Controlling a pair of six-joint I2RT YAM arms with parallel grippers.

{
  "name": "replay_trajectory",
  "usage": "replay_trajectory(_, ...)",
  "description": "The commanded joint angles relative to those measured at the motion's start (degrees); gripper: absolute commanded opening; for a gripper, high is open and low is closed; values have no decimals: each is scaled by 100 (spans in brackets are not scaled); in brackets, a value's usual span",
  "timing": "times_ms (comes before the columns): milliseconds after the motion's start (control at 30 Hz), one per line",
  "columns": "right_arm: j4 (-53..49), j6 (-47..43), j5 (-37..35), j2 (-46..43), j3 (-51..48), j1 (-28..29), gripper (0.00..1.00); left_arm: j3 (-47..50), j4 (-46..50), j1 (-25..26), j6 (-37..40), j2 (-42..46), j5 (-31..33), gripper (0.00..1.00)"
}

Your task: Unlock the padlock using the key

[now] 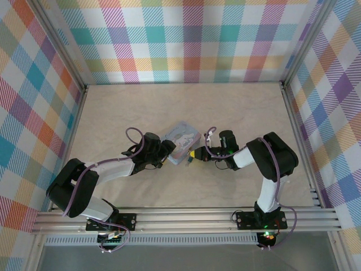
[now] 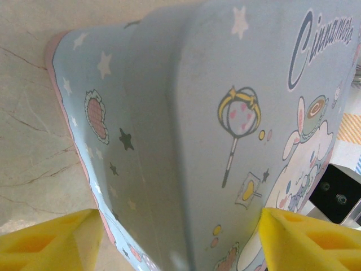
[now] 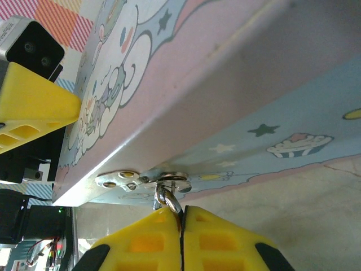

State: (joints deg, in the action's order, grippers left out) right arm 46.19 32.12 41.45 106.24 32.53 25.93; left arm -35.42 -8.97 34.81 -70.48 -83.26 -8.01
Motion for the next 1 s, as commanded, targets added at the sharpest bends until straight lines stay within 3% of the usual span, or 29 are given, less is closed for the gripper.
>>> replay_trajectory(0, -5, -129, 4, -200, -72, 35, 7, 136, 860, 70, 118, -97, 117, 72)
replay_trajectory(700, 33, 539, -952, -635, -63, 35, 5, 149, 888, 70, 157, -100, 131, 72)
replay_trajectory(967, -290, 413, -1300, -940, -116, 25, 5, 166, 817, -30, 223, -11, 78, 73)
